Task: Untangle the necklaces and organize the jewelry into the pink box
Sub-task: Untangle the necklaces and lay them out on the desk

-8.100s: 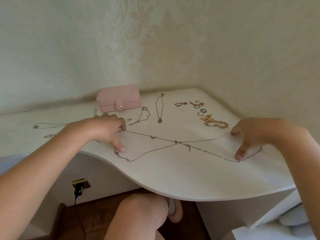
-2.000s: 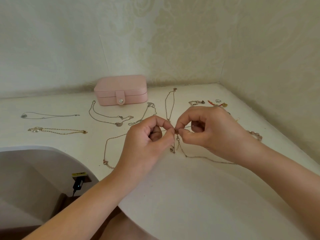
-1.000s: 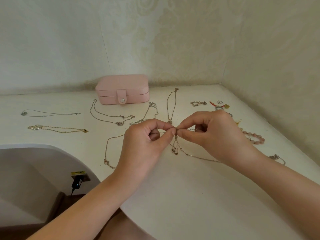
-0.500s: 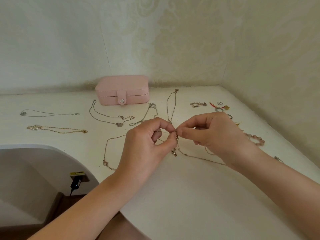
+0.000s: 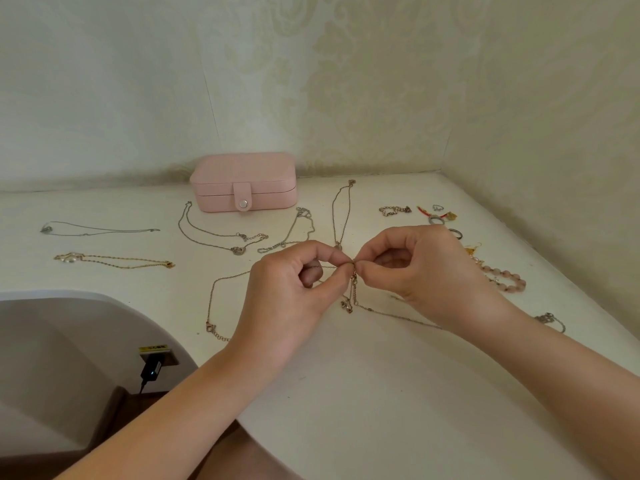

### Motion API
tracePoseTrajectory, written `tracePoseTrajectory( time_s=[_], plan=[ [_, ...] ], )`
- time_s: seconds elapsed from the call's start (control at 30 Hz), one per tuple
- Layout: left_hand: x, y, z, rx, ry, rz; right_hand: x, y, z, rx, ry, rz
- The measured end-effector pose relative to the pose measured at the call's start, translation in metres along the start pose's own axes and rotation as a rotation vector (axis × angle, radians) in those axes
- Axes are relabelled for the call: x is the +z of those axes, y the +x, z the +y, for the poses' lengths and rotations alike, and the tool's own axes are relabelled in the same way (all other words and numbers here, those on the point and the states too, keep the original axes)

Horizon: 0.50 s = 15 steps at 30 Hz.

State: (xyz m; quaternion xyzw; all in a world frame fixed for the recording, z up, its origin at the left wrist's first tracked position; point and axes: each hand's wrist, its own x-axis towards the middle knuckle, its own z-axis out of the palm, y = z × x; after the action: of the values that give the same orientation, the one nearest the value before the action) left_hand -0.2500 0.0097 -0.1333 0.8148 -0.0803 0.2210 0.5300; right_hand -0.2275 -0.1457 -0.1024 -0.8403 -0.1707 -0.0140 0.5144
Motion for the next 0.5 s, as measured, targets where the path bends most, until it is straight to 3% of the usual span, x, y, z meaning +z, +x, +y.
tracePoseTrajectory(
  time_s=[0.2,0.5],
  plan=[
    [-0.002,0.0024,0.0009,-0.076,-0.093,-0.082,0.0019,0.001,0.0022,-0.035,-0.004,0.02],
    [-0.0006,0.001,0.0017,-0.093,-0.109,-0.075,0.0047,-0.0003,0.0008,-0.065,0.016,0.029]
  ],
)
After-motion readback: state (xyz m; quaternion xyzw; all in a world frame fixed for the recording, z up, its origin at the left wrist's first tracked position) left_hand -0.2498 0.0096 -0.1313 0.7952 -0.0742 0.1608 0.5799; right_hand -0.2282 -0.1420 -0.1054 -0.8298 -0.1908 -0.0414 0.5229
